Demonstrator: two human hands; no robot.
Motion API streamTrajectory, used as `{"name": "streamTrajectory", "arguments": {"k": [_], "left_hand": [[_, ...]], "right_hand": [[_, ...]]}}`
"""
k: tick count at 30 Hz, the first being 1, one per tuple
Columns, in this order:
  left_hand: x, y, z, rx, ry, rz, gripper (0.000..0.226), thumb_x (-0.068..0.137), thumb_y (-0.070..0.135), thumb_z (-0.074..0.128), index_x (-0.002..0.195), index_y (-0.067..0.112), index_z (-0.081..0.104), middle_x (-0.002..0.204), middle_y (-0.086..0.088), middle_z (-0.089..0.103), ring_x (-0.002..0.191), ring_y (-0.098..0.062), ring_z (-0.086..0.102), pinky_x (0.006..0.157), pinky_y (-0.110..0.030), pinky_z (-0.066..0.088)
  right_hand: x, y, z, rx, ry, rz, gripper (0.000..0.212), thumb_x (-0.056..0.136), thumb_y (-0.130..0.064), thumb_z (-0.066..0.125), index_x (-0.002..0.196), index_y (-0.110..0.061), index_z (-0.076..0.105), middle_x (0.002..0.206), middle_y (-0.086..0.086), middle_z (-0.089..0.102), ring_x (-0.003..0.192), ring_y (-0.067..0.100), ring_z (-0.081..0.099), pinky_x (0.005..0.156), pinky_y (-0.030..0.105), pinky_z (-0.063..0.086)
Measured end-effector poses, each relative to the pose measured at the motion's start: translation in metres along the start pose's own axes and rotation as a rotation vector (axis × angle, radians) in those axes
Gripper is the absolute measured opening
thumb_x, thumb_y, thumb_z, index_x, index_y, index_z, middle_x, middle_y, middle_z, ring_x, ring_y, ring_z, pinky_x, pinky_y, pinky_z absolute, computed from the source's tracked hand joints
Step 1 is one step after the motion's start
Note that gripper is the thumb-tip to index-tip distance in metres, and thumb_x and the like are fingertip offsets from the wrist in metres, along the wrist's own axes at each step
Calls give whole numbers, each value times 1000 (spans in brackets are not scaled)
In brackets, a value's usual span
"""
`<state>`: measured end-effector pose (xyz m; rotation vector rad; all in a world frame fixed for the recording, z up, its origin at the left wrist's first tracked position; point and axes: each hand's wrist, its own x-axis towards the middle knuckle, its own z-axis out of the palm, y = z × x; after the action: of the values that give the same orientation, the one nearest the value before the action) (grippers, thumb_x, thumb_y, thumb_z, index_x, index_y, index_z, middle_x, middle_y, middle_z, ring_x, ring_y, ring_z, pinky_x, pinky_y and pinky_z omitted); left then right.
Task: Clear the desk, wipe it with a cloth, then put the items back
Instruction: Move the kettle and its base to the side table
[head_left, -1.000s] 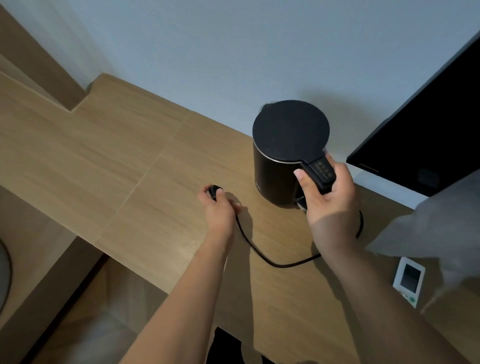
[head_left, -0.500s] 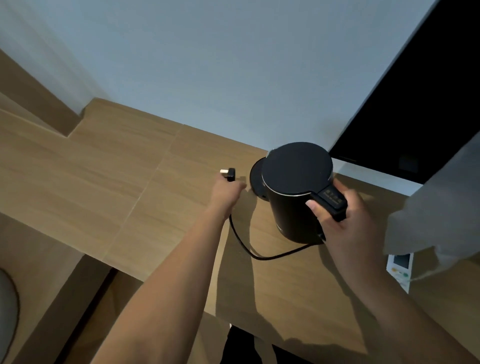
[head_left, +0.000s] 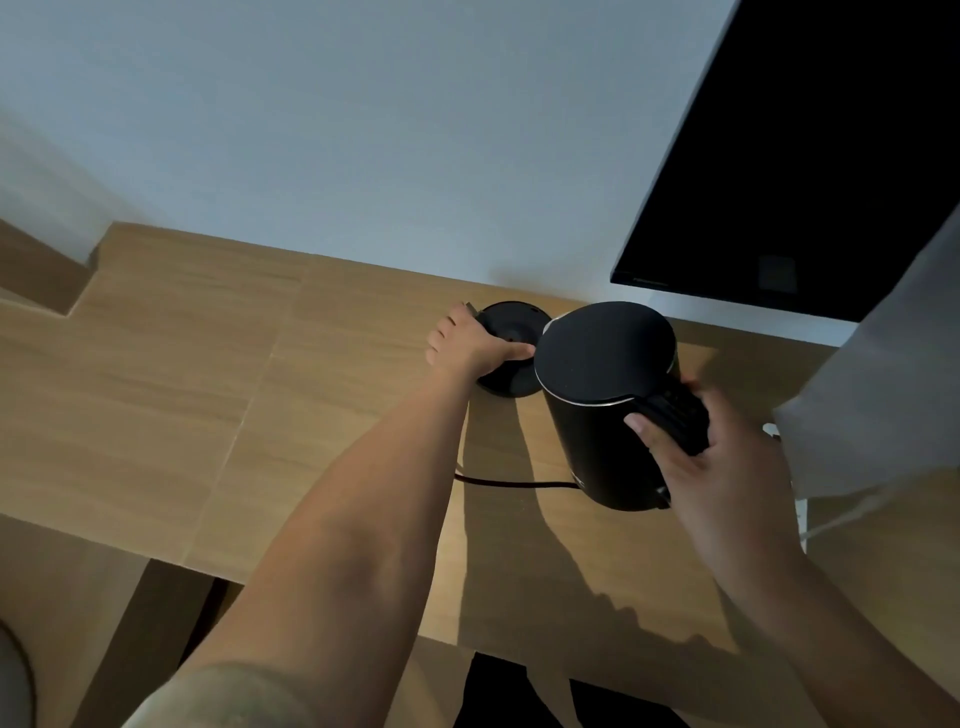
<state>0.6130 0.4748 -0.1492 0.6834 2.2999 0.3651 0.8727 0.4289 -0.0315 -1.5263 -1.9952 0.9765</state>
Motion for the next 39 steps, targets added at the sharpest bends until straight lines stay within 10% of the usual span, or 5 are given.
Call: {"name": "streamTrajectory", "arguments": {"k": [11,20,26,33,39], "left_hand": [[11,2,9,47,26,-16,91,75,48,76,144,3,37,145,-17,37,139,-37,32,115,-45,32],[-63,-35,-11,-338,303,56,78,64,43,86,114,13,33,118,-7,37,111,-31,46,92,-50,52],[-134,-57,-66,-158,487,41,74,64,32,84,114,10,34,115,-6,36,115,-30,43,89,-46,50],[-187,-85,-105,46,375,117,78,63,32,87,118,15,32,117,-4,38,113,-31,48,87,-44,47],[-198,-92,-104,64,137,198,76,63,30,89,110,19,31,116,-5,41,104,-32,52,88,-50,54]], "right_hand": [[6,-3,-1,17,25,-2,29,88,-41,68,108,-23,62,84,-8,64,79,11,63,67,34,52],[10,-10,-5,127,-92,42,53,87,-35,74,135,-24,57,104,-11,67,94,15,65,88,34,52],[1,-30,1,231,21,-59,45,82,-42,76,122,-23,66,100,-13,71,90,10,66,83,37,57],[-26,-51,2,363,-7,-147,55,82,-39,76,134,-30,57,106,-41,52,101,-18,55,91,15,49],[-72,-56,-1,377,93,-60,58,80,-41,78,133,-34,58,111,-30,59,113,2,58,101,27,49]]}}
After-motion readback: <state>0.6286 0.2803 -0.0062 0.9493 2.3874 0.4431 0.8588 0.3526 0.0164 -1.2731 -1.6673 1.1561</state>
